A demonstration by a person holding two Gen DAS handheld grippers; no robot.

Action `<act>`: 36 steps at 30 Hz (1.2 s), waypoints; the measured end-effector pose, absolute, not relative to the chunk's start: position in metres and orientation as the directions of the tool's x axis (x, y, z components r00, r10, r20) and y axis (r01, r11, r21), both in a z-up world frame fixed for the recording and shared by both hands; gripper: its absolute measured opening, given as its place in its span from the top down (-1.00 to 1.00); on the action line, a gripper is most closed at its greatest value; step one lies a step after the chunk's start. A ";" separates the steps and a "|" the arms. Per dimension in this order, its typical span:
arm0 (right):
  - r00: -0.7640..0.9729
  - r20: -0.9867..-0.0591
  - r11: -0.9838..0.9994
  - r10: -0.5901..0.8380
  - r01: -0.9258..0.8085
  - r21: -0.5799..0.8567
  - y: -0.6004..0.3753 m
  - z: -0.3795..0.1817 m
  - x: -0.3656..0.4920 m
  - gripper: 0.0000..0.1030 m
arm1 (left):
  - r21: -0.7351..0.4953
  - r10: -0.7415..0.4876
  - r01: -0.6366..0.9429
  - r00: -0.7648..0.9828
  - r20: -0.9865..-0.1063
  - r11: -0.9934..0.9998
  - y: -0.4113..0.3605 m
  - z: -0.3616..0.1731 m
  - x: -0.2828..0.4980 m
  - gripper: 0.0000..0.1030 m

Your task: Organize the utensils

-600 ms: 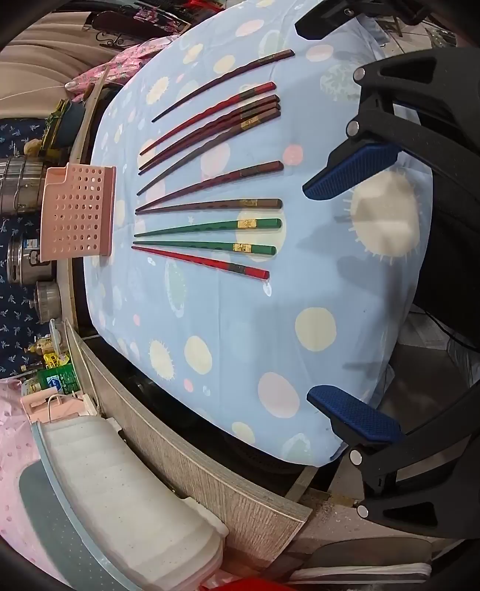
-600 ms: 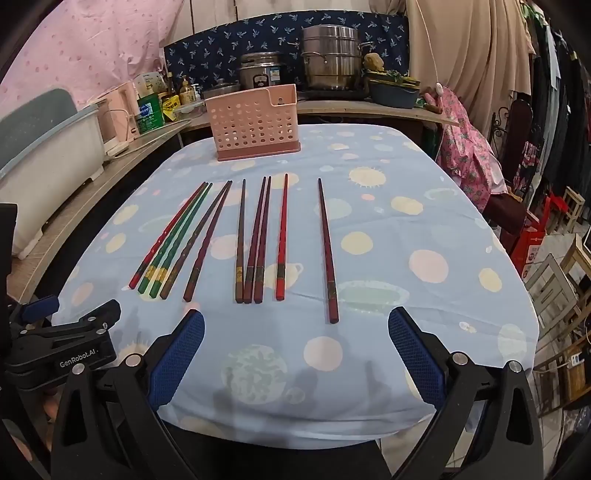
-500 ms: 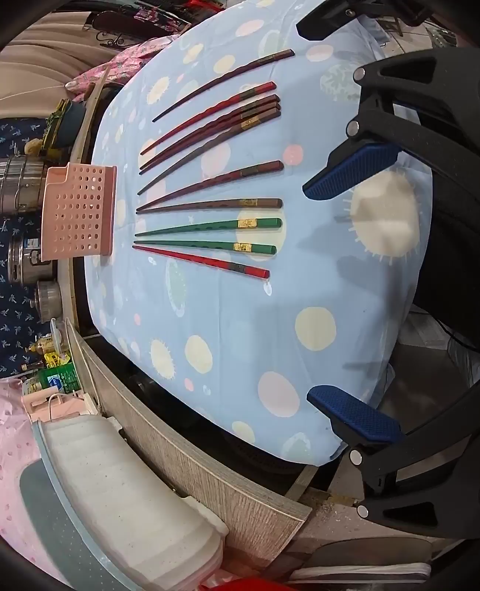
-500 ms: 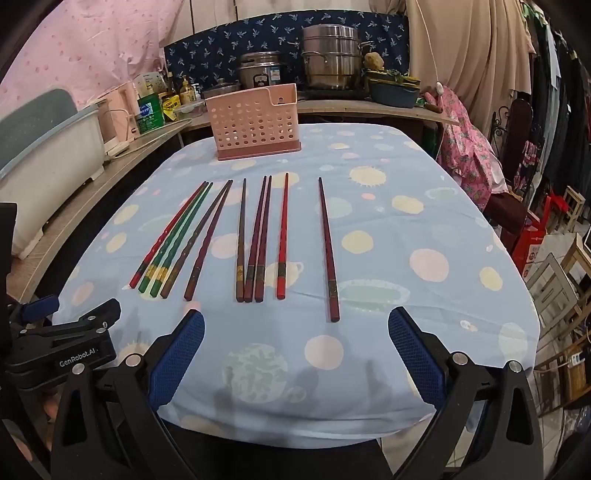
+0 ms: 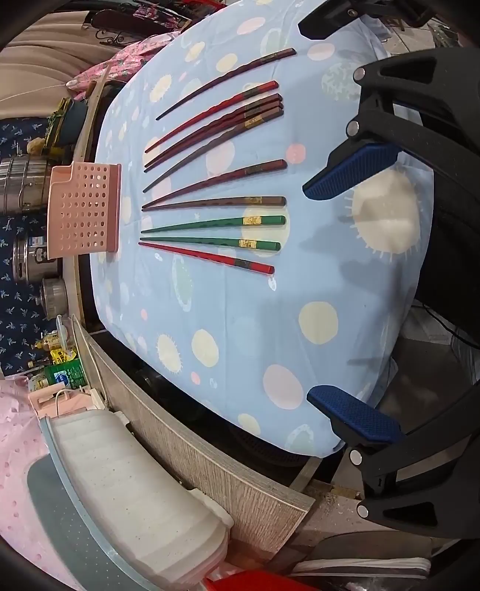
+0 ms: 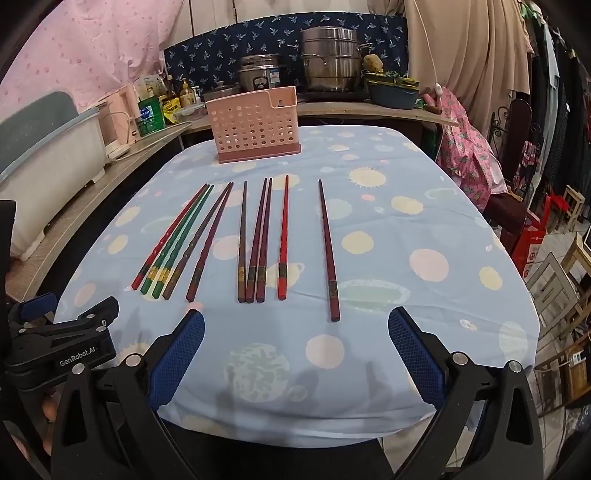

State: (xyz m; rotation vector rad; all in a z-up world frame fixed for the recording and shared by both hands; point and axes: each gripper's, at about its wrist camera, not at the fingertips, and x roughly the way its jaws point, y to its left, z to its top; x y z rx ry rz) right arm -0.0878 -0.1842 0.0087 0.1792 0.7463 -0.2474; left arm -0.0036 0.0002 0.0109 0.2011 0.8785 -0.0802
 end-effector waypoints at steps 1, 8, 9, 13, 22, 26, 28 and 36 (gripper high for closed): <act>0.708 -0.688 0.956 -0.157 0.284 0.075 -0.184 0.009 -0.088 -0.87 | 0.142 0.012 0.152 0.637 -0.771 0.978 0.000 0.012 -0.003 -0.87; 0.709 -0.688 0.957 -0.157 0.281 0.071 -0.182 0.011 -0.089 -0.87 | 0.137 0.009 0.155 0.630 -0.776 0.978 -0.002 0.012 -0.003 -0.87; 0.709 -0.687 0.957 -0.158 0.282 0.071 -0.182 0.011 -0.089 -0.87 | 0.135 0.007 0.155 0.629 -0.777 0.979 -0.002 0.012 -0.003 -0.87; 0.710 -0.687 0.957 -0.157 0.281 0.072 -0.182 0.010 -0.089 -0.87 | 0.138 0.011 0.152 0.630 -0.777 0.979 -0.002 0.012 -0.003 -0.87; 0.710 -0.686 0.957 -0.157 0.282 0.073 -0.183 0.010 -0.090 -0.87 | 0.143 0.015 0.153 0.632 -0.775 0.978 -0.004 0.012 -0.005 -0.87; 0.711 -0.686 0.957 -0.157 0.281 0.073 -0.182 0.010 -0.090 -0.87 | 0.139 0.013 0.150 0.632 -0.775 0.979 -0.002 0.011 -0.005 -0.87; 0.711 -0.686 0.957 -0.156 0.280 0.072 -0.182 0.010 -0.090 -0.87 | 0.139 0.013 0.151 0.631 -0.776 0.979 -0.002 0.011 -0.005 -0.87; 0.710 -0.687 0.957 -0.155 0.280 0.073 -0.181 0.011 -0.090 -0.87 | 0.136 0.008 0.156 0.631 -0.776 0.978 -0.003 0.010 -0.007 -0.87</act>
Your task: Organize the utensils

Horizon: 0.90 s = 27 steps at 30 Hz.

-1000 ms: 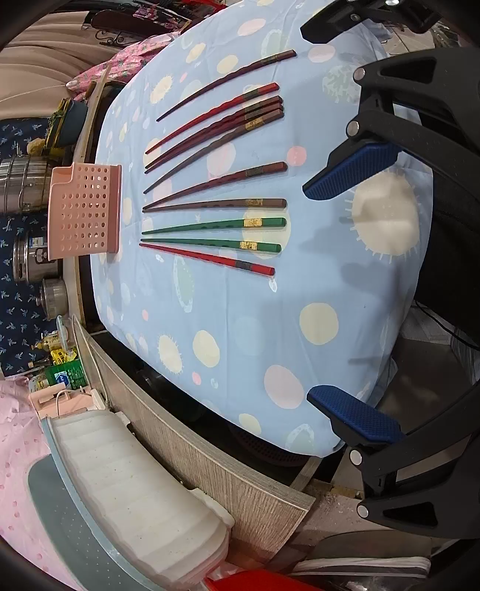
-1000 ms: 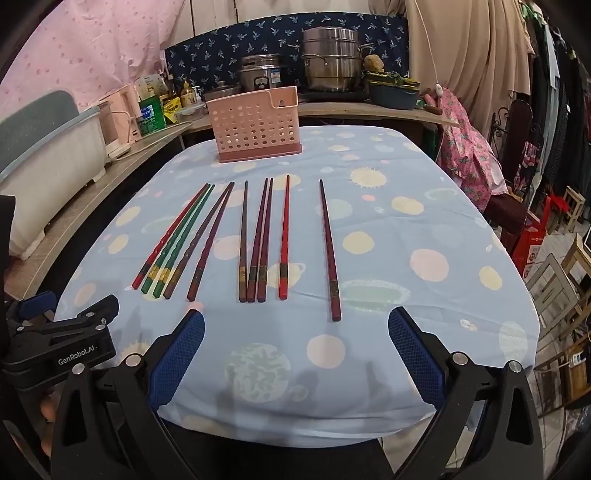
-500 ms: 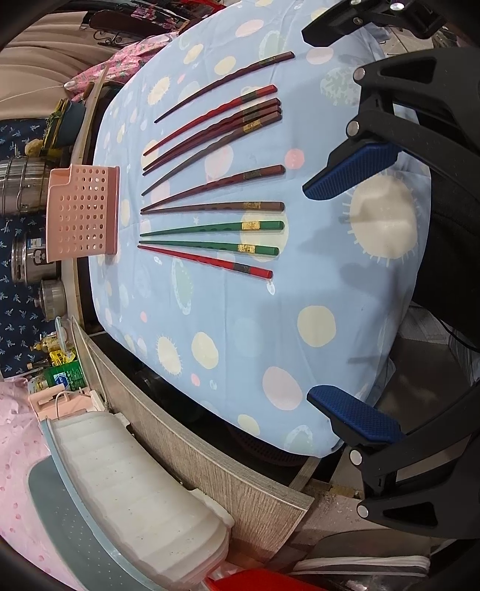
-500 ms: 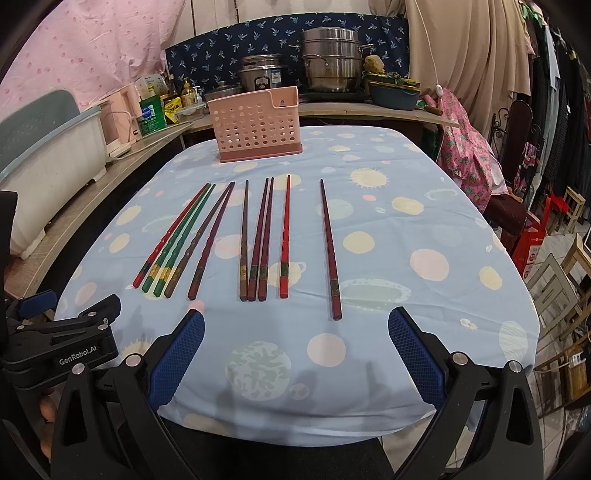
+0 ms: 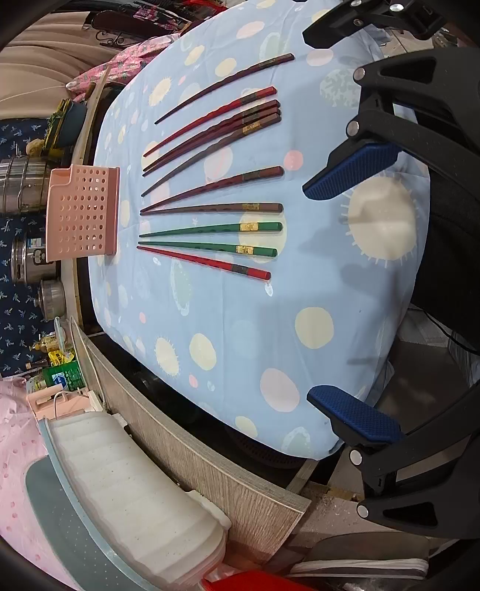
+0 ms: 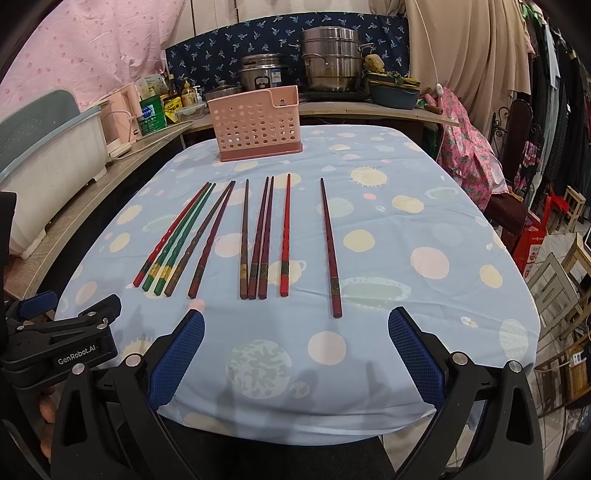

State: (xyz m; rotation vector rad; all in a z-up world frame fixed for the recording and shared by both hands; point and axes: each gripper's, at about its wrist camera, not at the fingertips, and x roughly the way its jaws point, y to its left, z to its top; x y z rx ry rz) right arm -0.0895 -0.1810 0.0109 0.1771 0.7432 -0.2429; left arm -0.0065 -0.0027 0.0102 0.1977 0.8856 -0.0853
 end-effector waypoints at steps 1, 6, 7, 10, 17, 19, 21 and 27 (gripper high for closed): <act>0.710 -0.686 0.957 -0.155 0.280 0.073 -0.181 0.011 -0.090 -0.87 | 0.136 0.007 0.156 0.631 -0.776 0.978 -0.003 0.010 -0.007 -0.87; 0.711 -0.686 0.957 -0.155 0.280 0.074 -0.181 0.010 -0.090 -0.87 | 0.137 0.008 0.156 0.632 -0.775 0.978 -0.003 0.010 -0.007 -0.87; 0.711 -0.686 0.957 -0.154 0.280 0.074 -0.181 0.010 -0.090 -0.87 | 0.136 0.007 0.156 0.631 -0.775 0.978 -0.003 0.010 -0.007 -0.87; 0.711 -0.686 0.957 -0.155 0.280 0.074 -0.181 0.011 -0.090 -0.87 | 0.138 0.008 0.156 0.633 -0.774 0.978 -0.004 0.010 -0.008 -0.87; 0.713 -0.685 0.958 -0.151 0.275 0.076 -0.177 0.009 -0.091 -0.87 | 0.137 0.007 0.156 0.633 -0.774 0.978 -0.004 0.009 -0.008 -0.87; 0.713 -0.685 0.958 -0.151 0.276 0.076 -0.177 0.009 -0.091 -0.87 | 0.138 0.008 0.155 0.633 -0.774 0.978 -0.004 0.009 -0.008 -0.86; 0.713 -0.685 0.958 -0.151 0.276 0.077 -0.178 0.009 -0.091 -0.87 | 0.136 0.007 0.156 0.633 -0.774 0.978 -0.004 0.009 -0.008 -0.87; 0.713 -0.685 0.958 -0.150 0.276 0.077 -0.177 0.009 -0.092 -0.87 | 0.137 0.008 0.156 0.633 -0.774 0.978 -0.004 0.009 -0.008 -0.86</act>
